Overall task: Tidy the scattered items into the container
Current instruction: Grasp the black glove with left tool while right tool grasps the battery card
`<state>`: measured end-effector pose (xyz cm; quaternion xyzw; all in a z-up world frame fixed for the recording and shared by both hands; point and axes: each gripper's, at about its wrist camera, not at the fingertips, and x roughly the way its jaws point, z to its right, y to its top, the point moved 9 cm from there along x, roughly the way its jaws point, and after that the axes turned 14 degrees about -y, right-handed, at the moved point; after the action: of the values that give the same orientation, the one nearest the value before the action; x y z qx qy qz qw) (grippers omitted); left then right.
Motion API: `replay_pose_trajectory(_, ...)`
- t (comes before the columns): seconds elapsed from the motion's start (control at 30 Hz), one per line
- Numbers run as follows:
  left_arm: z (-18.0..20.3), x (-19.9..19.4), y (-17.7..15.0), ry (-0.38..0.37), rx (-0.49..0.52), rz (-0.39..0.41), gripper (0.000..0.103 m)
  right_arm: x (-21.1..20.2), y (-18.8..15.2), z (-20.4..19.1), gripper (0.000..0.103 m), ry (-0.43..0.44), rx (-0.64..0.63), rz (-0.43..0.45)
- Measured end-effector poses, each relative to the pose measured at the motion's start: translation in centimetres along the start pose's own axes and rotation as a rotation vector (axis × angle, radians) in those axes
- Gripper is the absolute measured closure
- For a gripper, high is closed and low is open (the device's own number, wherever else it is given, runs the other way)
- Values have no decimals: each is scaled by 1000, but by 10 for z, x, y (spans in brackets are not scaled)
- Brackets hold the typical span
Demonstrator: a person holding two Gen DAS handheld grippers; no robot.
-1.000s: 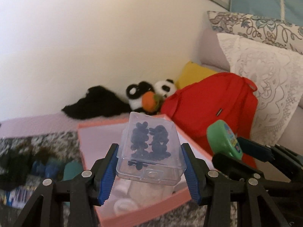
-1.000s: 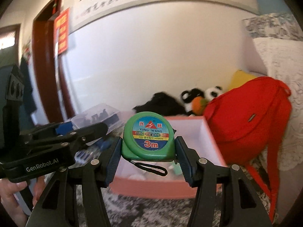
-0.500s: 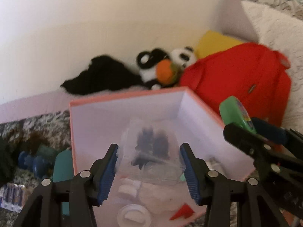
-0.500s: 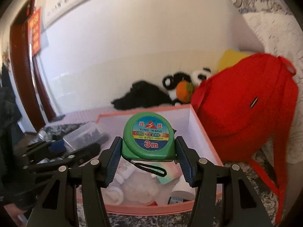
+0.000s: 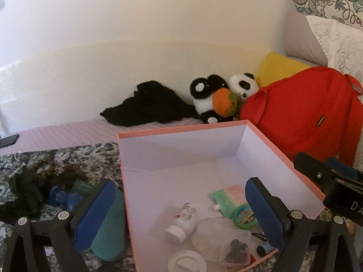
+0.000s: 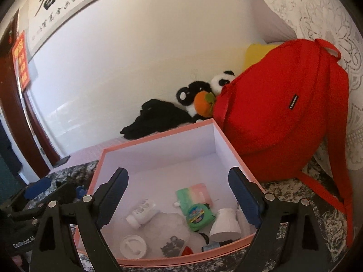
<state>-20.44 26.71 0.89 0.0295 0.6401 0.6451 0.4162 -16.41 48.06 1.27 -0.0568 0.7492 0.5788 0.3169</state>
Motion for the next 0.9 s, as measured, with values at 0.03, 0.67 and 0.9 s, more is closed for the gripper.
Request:
replay_pose_trajectory(0.03,-2,-4,0,8,4,2,7,-2,0,-4,10,10,-1,3)
replay_pose_trajectory(0.67,-168,-101,-46,286,-74,-30,6,-45,-52,-189,6,242,-192,12)
replay_pose_trajectory(0.9,-293,-116,-112,407,-270,-144,5,-42,-124,-314,6,405,-426,-72)
